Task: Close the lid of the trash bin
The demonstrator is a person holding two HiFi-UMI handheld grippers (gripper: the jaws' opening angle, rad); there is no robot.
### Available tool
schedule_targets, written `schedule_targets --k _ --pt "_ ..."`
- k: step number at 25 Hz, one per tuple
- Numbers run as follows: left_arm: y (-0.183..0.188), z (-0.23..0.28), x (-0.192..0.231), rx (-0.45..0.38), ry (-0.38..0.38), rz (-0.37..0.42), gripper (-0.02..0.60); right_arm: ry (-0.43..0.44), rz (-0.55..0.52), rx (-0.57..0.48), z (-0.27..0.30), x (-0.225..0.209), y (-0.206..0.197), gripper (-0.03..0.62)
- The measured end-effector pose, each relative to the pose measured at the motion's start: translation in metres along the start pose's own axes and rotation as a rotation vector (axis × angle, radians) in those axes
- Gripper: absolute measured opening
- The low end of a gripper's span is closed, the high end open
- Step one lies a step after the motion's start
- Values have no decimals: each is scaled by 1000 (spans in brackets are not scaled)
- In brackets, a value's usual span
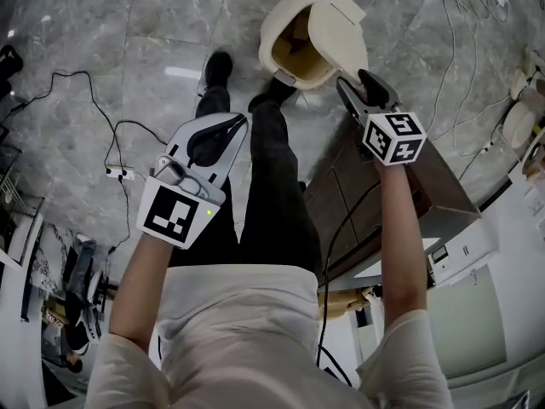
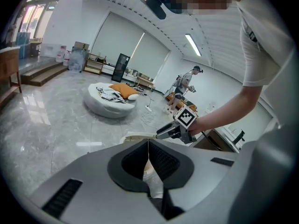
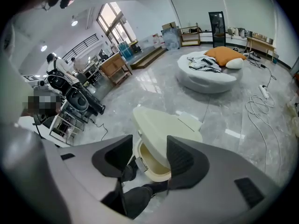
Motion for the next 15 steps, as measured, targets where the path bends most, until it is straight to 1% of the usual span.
schedule_targets --k 15 --pt "-11 5 6 28 -8 3 18 46 45 76 21 21 -51 236"
Point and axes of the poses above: the fingertips, and each gripper's own axes: z forward along the fingers, x to its left, y out of its top, the point moved 5 cm from there along -z, backward along the fingers, and after that the axes turned 11 degrees about -x, right-handed, at the moved point
